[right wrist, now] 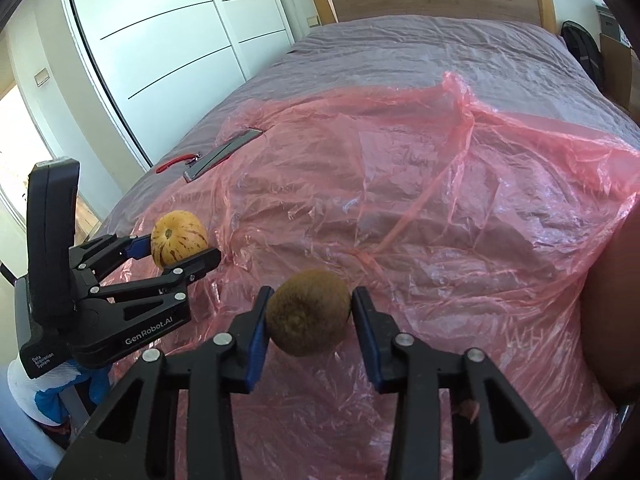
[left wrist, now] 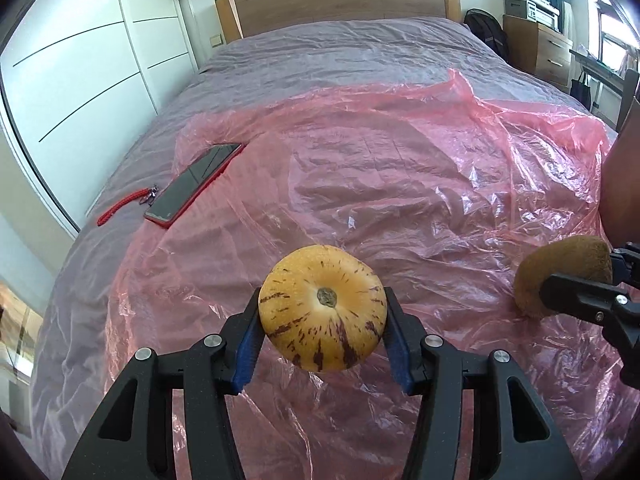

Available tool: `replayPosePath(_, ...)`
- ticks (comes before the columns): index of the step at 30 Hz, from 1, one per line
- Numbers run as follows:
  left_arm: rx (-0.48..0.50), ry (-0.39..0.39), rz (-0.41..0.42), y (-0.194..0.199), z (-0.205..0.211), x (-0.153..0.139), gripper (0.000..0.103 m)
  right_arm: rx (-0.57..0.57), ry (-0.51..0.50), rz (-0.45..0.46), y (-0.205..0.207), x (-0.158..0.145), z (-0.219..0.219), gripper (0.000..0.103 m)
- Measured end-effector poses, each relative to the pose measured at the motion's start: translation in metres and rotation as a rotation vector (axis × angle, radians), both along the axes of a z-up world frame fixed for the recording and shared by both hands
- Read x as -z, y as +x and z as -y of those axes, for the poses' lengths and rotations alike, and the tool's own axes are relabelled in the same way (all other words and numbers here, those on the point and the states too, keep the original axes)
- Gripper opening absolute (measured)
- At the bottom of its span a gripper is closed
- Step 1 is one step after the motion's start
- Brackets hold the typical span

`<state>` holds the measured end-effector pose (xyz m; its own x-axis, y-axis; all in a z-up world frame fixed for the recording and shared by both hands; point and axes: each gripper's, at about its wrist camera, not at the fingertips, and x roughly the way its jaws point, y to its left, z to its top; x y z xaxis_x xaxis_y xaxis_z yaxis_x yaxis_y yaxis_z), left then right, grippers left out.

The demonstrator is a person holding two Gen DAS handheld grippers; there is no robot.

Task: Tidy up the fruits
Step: 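Lift and carry the melon and kiwi over the green tray with both tools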

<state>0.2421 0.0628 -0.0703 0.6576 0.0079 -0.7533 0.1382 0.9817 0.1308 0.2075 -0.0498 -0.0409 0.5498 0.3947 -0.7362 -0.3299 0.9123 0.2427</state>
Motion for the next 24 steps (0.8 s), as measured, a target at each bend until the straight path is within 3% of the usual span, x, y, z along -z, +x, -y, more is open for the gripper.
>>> replayPosePath(8,-0.006,0.012,0.01,-0.021,0.004,-0.017,0.048,0.004,-0.018,-0.035,-0.013,0.011,0.011,0.048)
replayPosePath(24,0.025,-0.029,0.019,-0.061,0.031,-0.029,0.048,-0.028,-0.004,-0.024,-0.052,-0.005,0.034,0.047)
